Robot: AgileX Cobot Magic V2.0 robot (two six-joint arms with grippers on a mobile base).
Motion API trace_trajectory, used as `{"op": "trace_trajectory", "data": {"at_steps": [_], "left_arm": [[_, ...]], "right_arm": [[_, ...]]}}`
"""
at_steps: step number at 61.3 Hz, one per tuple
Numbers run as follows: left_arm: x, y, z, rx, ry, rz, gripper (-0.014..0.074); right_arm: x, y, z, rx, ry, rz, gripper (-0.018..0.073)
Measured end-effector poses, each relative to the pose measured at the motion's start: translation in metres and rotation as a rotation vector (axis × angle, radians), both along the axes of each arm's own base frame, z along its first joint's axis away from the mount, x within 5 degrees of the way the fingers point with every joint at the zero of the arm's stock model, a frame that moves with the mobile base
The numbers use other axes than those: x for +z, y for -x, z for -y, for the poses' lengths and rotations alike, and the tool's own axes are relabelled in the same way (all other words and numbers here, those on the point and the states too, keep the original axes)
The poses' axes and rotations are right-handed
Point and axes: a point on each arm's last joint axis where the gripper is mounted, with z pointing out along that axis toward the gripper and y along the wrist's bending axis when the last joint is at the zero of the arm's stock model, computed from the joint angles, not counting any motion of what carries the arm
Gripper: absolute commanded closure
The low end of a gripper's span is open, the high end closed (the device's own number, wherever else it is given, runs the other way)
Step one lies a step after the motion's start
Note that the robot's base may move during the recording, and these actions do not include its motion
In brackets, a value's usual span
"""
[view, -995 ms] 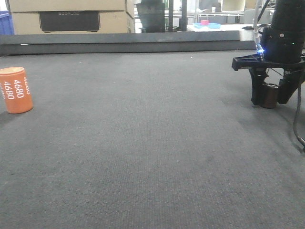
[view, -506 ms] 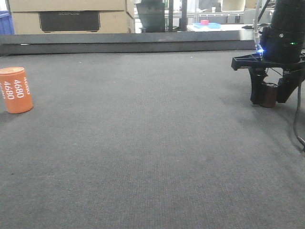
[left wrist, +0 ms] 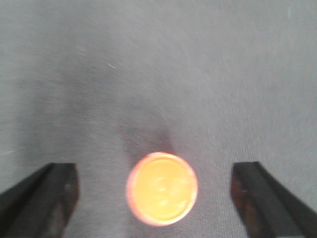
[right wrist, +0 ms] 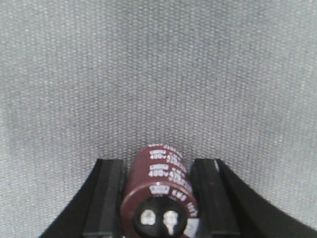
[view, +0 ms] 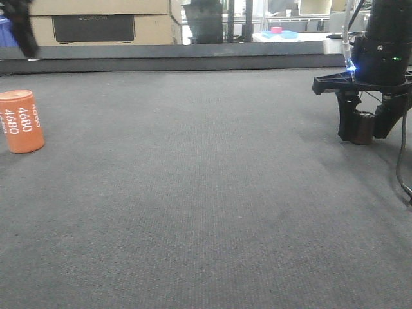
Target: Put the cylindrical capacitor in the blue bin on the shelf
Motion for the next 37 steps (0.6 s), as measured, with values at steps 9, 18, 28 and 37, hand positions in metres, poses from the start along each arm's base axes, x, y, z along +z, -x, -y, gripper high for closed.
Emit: {"op": "trace_trajectory", "data": {"at_steps": [9,18,28,37], "left_arm": [[-0.023,-0.01,0.004,-0.009,-0.021,-0.059,0.0047],[-0.045,-0.017,0.004,-0.01,-0.04,-0.121,0.0048],[-0.063,-0.022,0.005,-0.011,-0.05,-0.169,0.005],[-0.066,-0.022,0.005,-0.011,-0.051,-0.178,0.0053]], "right_arm": [[0.0,0.0,0.0,0.0,0.0,0.002,0.0727],[0.0,0.0,0.0,0.0,0.0,0.002,0.0727],[0.0,0.0,0.0,0.0,0.0,0.002,0.0727],[0.0,0.0,0.0,-0.002,-0.001,0.002,0.0727]]}}
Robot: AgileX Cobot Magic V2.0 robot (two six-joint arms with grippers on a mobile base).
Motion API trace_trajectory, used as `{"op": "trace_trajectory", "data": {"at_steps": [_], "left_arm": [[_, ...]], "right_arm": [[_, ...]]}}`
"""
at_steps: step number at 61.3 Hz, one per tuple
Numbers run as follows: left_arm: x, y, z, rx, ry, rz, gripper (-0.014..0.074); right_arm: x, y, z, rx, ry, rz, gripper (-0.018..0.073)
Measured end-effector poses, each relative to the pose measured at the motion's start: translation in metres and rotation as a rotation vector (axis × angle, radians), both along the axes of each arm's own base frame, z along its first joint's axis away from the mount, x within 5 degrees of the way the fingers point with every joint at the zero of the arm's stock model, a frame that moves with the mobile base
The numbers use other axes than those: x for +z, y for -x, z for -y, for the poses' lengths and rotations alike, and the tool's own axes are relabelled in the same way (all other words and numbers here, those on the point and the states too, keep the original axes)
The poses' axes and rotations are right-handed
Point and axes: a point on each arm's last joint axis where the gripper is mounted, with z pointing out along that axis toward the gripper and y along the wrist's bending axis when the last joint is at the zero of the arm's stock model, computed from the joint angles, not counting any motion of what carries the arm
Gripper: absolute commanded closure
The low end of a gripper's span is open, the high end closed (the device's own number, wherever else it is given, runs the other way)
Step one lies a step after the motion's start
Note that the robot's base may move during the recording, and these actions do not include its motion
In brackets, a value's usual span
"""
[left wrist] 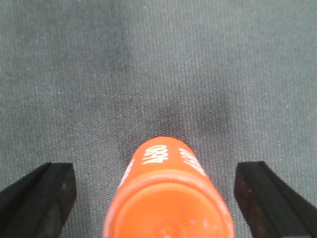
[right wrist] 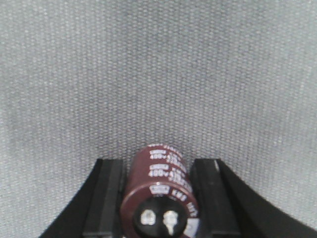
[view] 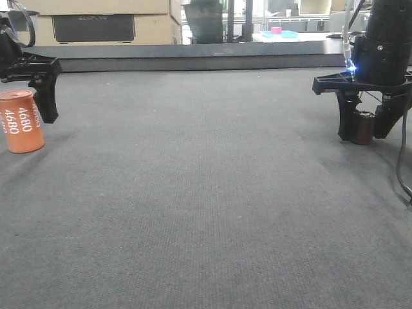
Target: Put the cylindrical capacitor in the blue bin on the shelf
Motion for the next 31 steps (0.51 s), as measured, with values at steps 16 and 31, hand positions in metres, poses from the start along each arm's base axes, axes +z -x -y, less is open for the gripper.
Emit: {"op": "trace_trajectory", "data": {"at_steps": [16,31], "left_arm": [[-0.0001,0.0001,0.0,0.0,0.0,-0.002,0.0377],[-0.0001,0.0003,-0.0001,0.0,-0.001,-0.004,0.0708]], "right_arm": [[0.0,0.0,0.0,0.001,0.0,0.0,0.0727],[0.0031,-0.0016,-0.0012,-0.001,-0.012,0.01,0.0727]]}}
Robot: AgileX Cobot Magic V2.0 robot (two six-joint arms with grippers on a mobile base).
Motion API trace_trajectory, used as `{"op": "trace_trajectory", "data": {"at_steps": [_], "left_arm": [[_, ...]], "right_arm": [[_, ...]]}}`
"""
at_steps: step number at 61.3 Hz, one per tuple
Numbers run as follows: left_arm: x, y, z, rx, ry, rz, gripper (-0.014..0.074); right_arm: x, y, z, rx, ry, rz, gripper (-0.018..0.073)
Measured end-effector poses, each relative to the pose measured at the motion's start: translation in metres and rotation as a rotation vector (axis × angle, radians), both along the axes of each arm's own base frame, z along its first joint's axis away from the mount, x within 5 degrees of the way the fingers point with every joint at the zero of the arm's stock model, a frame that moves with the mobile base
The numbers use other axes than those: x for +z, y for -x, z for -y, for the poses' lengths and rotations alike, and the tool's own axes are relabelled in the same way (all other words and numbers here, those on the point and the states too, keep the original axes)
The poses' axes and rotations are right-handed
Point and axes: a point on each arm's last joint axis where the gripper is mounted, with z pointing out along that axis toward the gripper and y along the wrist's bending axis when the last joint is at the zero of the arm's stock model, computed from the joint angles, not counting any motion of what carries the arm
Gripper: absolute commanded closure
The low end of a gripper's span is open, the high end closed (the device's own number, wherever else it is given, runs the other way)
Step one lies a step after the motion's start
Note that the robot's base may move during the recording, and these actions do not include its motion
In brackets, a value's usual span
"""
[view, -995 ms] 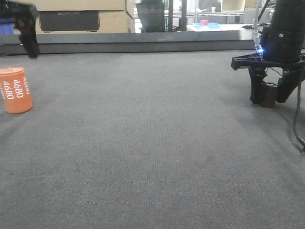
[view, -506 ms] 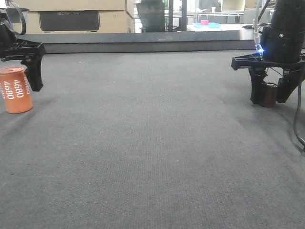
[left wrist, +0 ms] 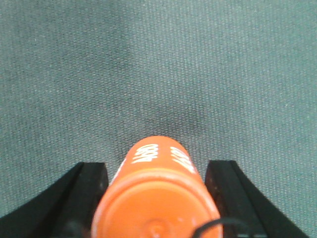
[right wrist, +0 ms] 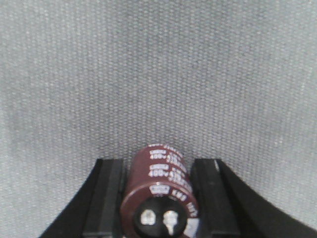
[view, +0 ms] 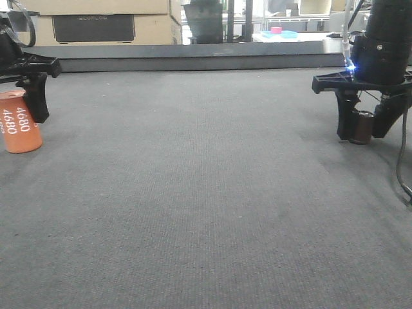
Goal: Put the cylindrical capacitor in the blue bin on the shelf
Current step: 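Lift both held objects up off the table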
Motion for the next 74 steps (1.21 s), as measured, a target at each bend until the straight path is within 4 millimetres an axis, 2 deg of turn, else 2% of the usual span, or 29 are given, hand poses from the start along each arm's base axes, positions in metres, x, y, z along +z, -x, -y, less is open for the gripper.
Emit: {"op": "trace_trajectory", "data": {"at_steps": [11,19,34,41,50,60,74], "left_arm": [[0.001,0.001,0.0,0.001,-0.003,-0.014,0.0708],[0.013,0.006,-0.001,0.001,0.002,0.012,0.0708],[0.072,0.027,0.001,-0.018,0.094,0.196,0.0708],[0.093,0.039,0.002,-0.029,0.156,0.32,0.0708],[0.103,0.058,0.0,-0.026,0.187,0.444,0.0708],[0.105,0.083,-0.005,-0.016,0.209,0.554,0.0708],[0.101,0.115,-0.012,0.018,0.259,0.724,0.0708]], "right_arm": [[0.016,-0.003,-0.001,-0.003,-0.011,0.048,0.0727],[0.037,0.002,0.0,-0.003,-0.021,0.103,0.0727],[0.083,0.015,0.004,0.0,-0.024,0.24,0.0727],[0.097,0.023,0.007,0.0,-0.022,0.333,0.0727],[0.1,0.04,0.011,-0.001,-0.025,0.422,0.0727],[0.098,0.062,0.015,-0.006,-0.042,0.528,0.0727],[0.093,0.107,0.023,-0.013,-0.069,0.707,0.0727]]}}
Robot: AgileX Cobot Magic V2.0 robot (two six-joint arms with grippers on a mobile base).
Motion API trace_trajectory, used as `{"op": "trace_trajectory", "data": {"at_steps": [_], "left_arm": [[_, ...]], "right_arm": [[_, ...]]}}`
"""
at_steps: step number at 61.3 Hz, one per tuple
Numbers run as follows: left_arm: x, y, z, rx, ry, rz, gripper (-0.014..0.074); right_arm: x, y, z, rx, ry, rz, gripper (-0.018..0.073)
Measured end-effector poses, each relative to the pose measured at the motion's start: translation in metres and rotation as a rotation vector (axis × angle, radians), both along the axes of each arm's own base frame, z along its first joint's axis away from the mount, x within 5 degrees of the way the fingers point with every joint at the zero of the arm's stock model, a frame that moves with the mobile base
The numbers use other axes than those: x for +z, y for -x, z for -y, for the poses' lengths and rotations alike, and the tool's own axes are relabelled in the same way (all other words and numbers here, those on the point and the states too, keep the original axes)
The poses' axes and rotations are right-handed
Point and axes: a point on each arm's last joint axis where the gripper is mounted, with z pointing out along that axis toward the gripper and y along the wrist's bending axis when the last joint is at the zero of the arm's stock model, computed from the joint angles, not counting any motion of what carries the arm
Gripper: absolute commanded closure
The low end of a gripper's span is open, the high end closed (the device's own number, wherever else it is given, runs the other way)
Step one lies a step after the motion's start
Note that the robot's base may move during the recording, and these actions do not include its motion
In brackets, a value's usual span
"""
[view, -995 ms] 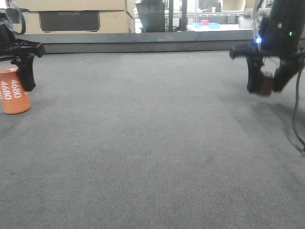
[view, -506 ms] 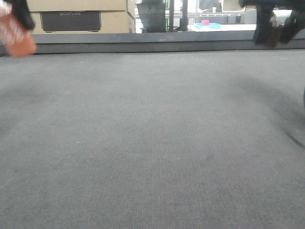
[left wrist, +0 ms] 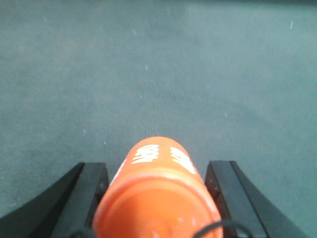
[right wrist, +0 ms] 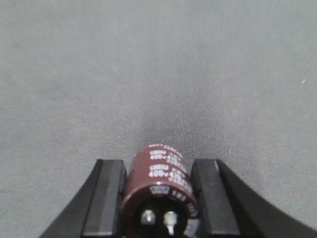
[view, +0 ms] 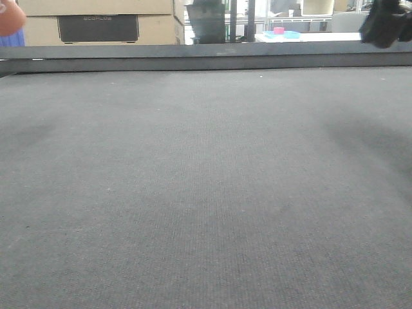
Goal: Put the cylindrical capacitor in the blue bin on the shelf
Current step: 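Lift both held objects up off the table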
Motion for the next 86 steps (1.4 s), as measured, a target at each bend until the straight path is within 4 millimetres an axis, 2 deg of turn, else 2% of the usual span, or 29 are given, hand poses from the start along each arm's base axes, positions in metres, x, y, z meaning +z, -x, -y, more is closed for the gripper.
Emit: {"op": "trace_trajectory", "data": {"at_steps": [13,24,35,52,68,86], "left_arm": [[-0.009,0.032,-0.006,0.023,0.041,0.06,0.0708],[-0.005,0.066,-0.013,0.028,0.057,0.134,0.0708],[0.007,0.106,-0.02,0.027,0.077,0.235,0.0708],[0.04,0.167,-0.03,0.022,0.12,0.462,0.0708],[0.054,0.2,-0.036,0.019,0.142,0.584,0.0708],[0.055,0.205,-0.036,0.018,0.145,0.601,0.0708]], "right_arm": [[0.003,0.053,0.009,-0.002,-0.024,0.146,0.0727],[0.013,0.096,0.017,-0.002,-0.042,0.248,0.0727],[0.035,0.137,0.024,-0.002,-0.065,0.391,0.0727],[0.071,0.194,0.034,-0.002,-0.107,0.629,0.0727],[0.082,0.22,0.038,-0.003,-0.125,0.733,0.0727],[0.084,0.224,0.039,-0.003,-0.128,0.754,0.0727]]}}
